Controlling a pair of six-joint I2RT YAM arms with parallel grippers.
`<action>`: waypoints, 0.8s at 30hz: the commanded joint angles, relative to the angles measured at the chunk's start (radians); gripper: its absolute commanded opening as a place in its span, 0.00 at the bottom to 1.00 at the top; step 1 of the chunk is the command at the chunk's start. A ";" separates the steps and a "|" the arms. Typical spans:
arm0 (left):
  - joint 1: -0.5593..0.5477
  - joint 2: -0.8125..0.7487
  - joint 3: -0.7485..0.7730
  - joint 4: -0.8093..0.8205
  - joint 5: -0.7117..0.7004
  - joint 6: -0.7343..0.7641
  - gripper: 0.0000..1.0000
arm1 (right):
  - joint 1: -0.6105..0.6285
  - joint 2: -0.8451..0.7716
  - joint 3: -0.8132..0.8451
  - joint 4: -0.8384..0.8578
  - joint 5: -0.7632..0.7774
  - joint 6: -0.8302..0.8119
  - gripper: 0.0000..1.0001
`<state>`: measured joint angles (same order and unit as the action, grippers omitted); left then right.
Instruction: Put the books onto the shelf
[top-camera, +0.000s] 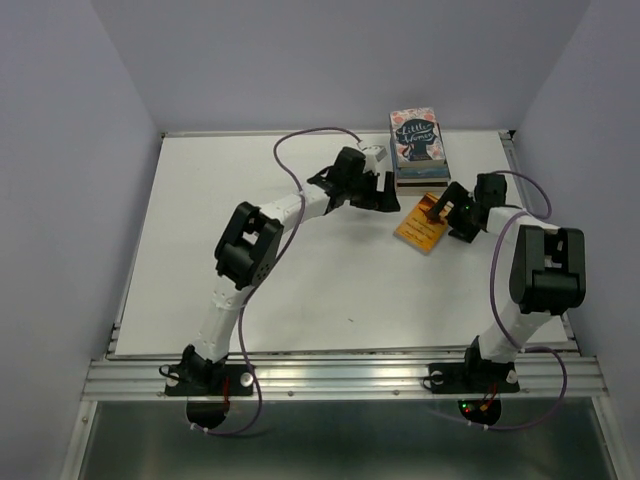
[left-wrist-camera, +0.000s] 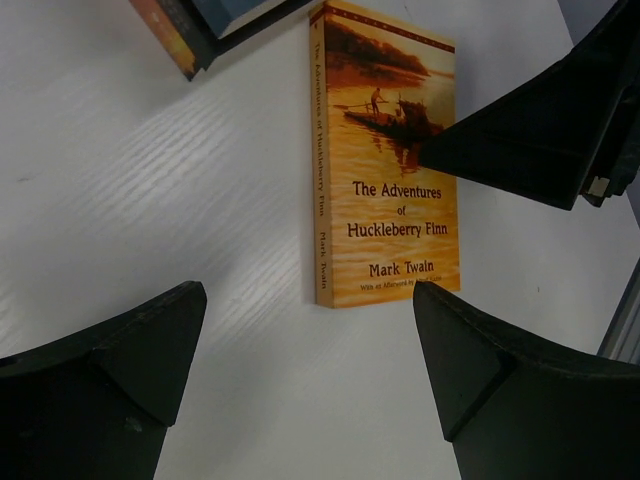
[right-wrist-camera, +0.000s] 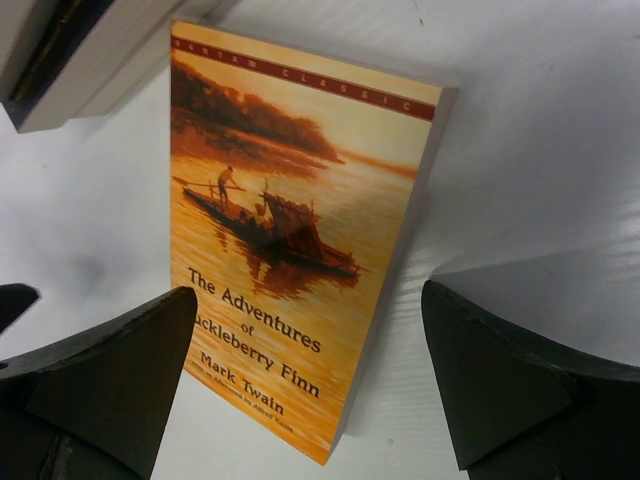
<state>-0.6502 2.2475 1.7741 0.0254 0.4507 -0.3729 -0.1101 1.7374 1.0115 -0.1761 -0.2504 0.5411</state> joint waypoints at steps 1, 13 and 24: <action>-0.031 0.047 0.117 -0.024 -0.010 0.014 0.96 | 0.001 0.016 -0.040 0.061 -0.056 0.034 1.00; -0.086 0.213 0.228 -0.068 -0.081 0.000 0.72 | 0.001 -0.018 -0.132 0.239 -0.214 0.101 1.00; -0.121 0.216 0.151 -0.067 -0.096 -0.004 0.35 | 0.001 -0.194 -0.244 0.509 -0.311 0.207 0.99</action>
<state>-0.7452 2.4737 1.9713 -0.0135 0.3573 -0.3855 -0.1165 1.6279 0.7746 0.1627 -0.5205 0.6987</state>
